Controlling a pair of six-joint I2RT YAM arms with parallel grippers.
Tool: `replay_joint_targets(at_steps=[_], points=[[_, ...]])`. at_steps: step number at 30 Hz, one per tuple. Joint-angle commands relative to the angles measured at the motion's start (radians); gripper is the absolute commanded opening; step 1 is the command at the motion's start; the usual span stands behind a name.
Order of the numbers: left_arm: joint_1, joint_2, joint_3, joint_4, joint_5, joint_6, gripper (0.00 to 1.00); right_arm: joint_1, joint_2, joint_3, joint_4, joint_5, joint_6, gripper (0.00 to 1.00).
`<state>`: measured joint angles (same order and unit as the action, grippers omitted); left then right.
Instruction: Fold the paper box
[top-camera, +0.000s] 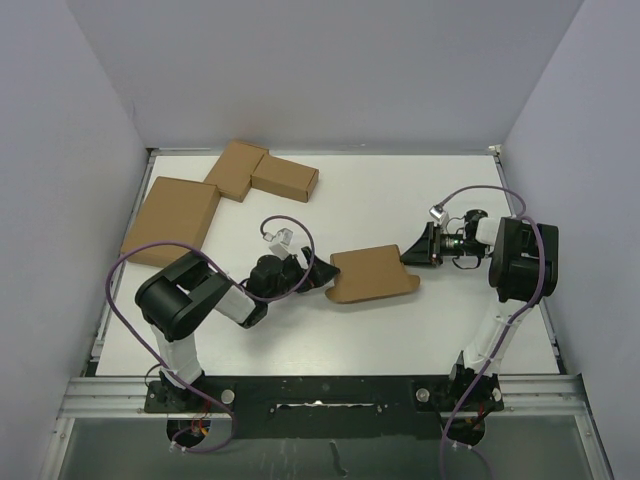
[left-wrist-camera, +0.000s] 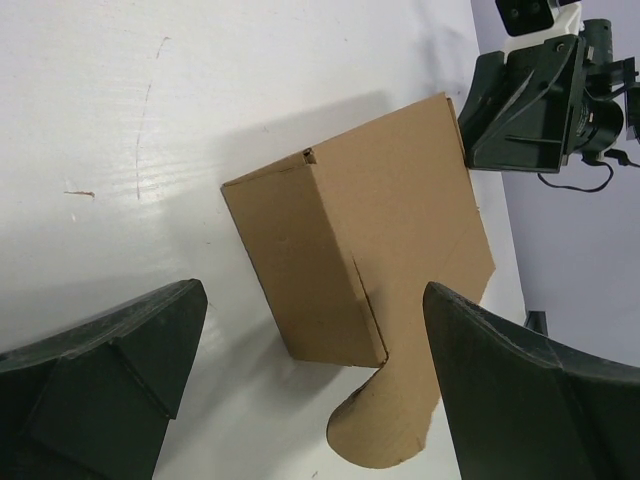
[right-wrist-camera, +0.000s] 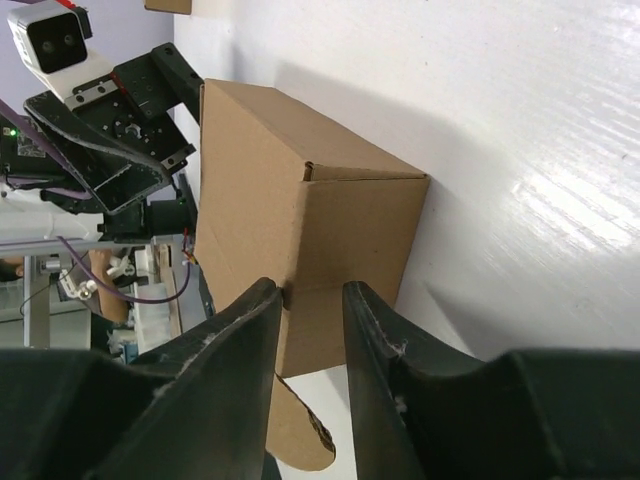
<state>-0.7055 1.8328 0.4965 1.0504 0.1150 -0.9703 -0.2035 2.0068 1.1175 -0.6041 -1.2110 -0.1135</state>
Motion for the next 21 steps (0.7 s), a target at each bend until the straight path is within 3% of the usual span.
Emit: replay_joint_targets(at_steps=[1, 8, 21], points=[[-0.003, 0.0, 0.006, 0.041, -0.019, -0.009, 0.91, -0.006, -0.006, 0.025, 0.0, -0.001, -0.029, 0.33], [-0.009, 0.004, 0.014, 0.045, -0.018, -0.021, 0.91, -0.014, 0.008, 0.025, -0.008, 0.056, -0.026, 0.2], [-0.038, 0.041, 0.047, 0.105, -0.028, -0.062, 0.91, -0.042, 0.029, 0.023, -0.02, 0.068, -0.028, 0.16]])
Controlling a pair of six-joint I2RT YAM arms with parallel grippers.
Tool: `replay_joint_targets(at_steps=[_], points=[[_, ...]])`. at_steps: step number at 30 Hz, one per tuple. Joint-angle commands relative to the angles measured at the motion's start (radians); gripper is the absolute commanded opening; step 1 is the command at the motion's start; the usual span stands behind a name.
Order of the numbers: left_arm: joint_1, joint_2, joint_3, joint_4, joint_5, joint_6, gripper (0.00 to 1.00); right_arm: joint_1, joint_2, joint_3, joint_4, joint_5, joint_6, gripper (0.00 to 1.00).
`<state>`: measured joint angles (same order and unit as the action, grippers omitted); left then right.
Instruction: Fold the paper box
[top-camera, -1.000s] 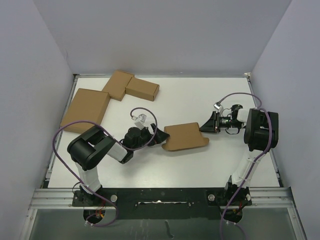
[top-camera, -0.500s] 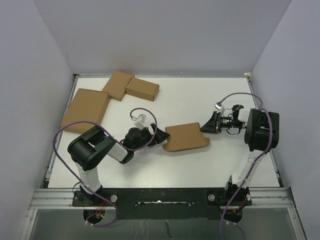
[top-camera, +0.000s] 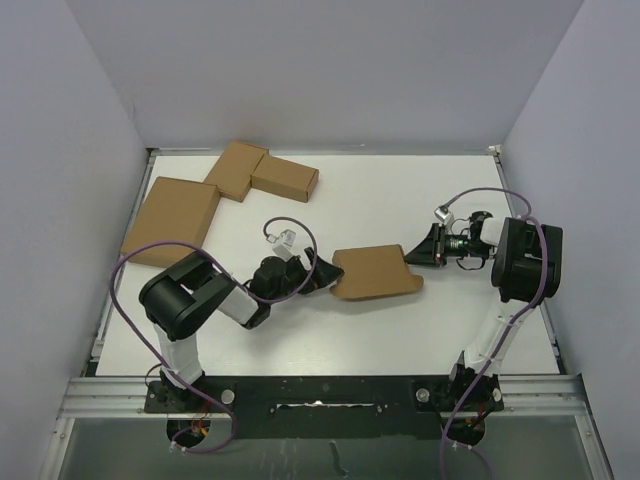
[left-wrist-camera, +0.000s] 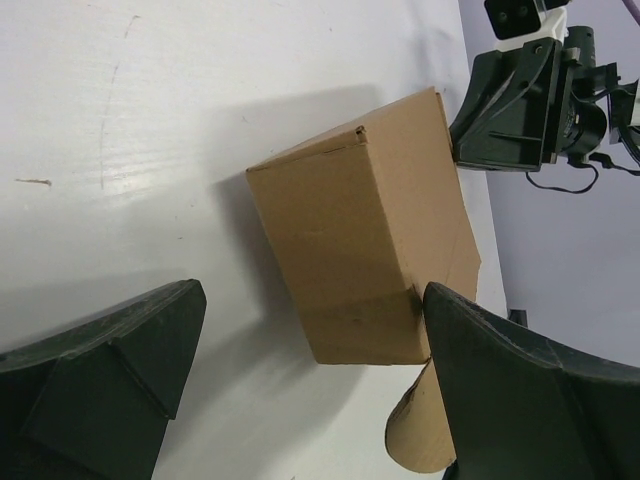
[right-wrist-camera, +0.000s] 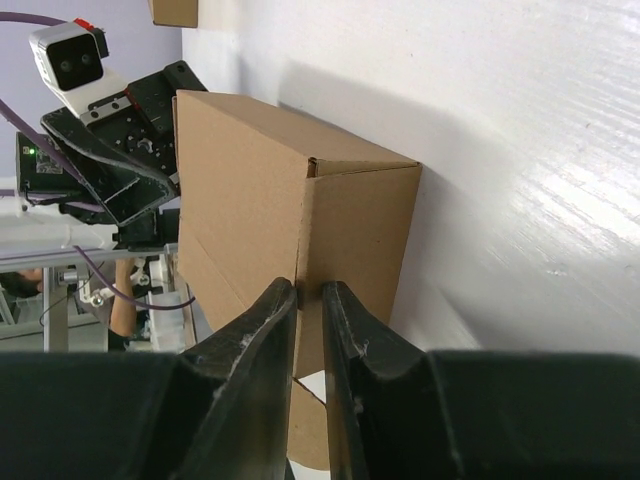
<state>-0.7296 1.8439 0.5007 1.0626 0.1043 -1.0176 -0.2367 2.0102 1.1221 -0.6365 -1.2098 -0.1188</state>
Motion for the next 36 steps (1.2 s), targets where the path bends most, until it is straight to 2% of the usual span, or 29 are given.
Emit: replay_joint_targets(at_steps=[1, 8, 17, 20, 22, 25, 27, 29, 34, 36], points=[[-0.018, 0.03, 0.047, 0.097, -0.019, -0.016, 0.91, -0.008, 0.026, 0.018, 0.012, 0.067, -0.022, 0.16], [-0.034, 0.059, 0.088, 0.109, -0.018, -0.044, 0.91, -0.008, 0.03, 0.021, 0.008, 0.066, -0.025, 0.16], [-0.041, 0.114, 0.105, 0.172, -0.028, -0.118, 0.83, -0.009, 0.038, 0.023, 0.003, 0.075, -0.03, 0.15], [-0.048, 0.121, 0.11, 0.186, -0.042, -0.134, 0.78, -0.008, 0.037, 0.024, 0.001, 0.074, -0.032, 0.15], [-0.05, 0.13, 0.117, 0.202, -0.043, -0.147, 0.67, -0.009, 0.036, 0.024, 0.001, 0.07, -0.033, 0.15], [-0.051, 0.15, 0.12, 0.234, -0.04, -0.176, 0.57, -0.009, 0.034, 0.026, -0.001, 0.066, -0.037, 0.17], [-0.052, 0.16, 0.121, 0.25, -0.041, -0.197, 0.55, -0.008, 0.031, 0.028, -0.004, 0.064, -0.04, 0.17], [-0.053, 0.163, 0.118, 0.264, -0.045, -0.205, 0.52, -0.007, 0.029, 0.031, -0.007, 0.06, -0.046, 0.21], [-0.051, 0.138, 0.1, 0.266, -0.071, -0.204, 0.47, -0.019, 0.008, 0.065, -0.058, 0.015, -0.106, 0.43], [-0.05, 0.123, 0.091, 0.264, -0.079, -0.202, 0.47, -0.035, -0.013, 0.084, -0.087, -0.001, -0.154, 0.48]])
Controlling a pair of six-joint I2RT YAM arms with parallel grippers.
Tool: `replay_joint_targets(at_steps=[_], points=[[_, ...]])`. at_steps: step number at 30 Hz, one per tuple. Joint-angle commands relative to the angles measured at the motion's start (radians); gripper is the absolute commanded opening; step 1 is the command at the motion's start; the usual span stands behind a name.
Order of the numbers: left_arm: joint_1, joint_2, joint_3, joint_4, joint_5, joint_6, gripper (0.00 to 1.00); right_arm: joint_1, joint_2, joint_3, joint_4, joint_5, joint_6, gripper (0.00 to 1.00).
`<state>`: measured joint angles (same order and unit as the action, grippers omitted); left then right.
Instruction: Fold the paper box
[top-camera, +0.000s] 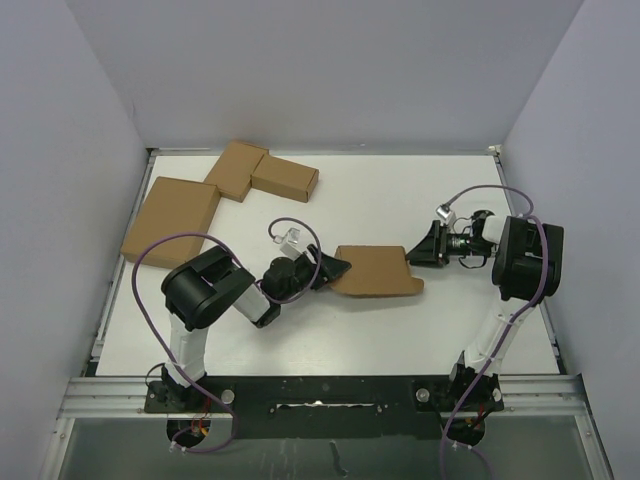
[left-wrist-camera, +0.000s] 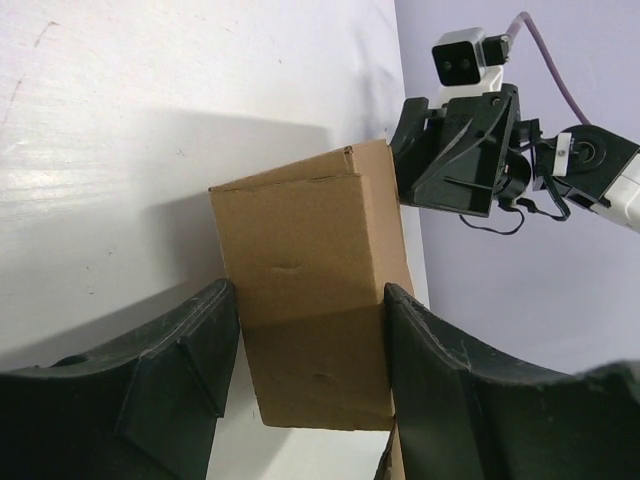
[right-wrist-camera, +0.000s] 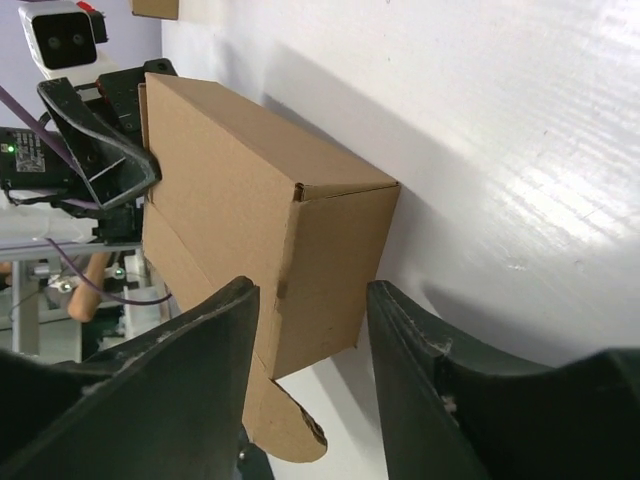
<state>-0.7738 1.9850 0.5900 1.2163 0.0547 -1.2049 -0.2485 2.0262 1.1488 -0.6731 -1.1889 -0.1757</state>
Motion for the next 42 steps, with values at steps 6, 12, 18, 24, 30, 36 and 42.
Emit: replay_joint_targets(at_steps=[6, 12, 18, 24, 30, 36, 42], points=[[0.013, -0.063, -0.027, 0.109, -0.046, -0.041, 0.45, -0.06, -0.169, 0.092, -0.125, -0.02, -0.227, 0.57], [0.034, -0.131, -0.058, 0.045, -0.075, -0.112, 0.43, 0.024, -0.42, 0.07, -0.111, 0.082, -0.376, 0.66], [0.068, -0.209, -0.067, -0.074, -0.052, -0.209, 0.43, 0.243, -0.703, -0.131, 0.11, 0.158, -0.601, 0.98], [0.094, -0.287, -0.059, -0.225, -0.029, -0.262, 0.43, 0.435, -0.813, -0.227, 0.176, 0.259, -0.904, 0.98], [0.11, -0.366, -0.033, -0.385, -0.03, -0.29, 0.43, 0.617, -0.814, -0.281, 0.308, 0.517, -0.916, 0.98], [0.114, -0.408, 0.0, -0.512, -0.029, -0.33, 0.43, 0.71, -0.801, -0.369, 0.448, 0.702, -0.961, 0.98], [0.114, -0.414, 0.01, -0.531, -0.014, -0.371, 0.43, 0.769, -0.77, -0.421, 0.582, 0.8, -0.975, 1.0]])
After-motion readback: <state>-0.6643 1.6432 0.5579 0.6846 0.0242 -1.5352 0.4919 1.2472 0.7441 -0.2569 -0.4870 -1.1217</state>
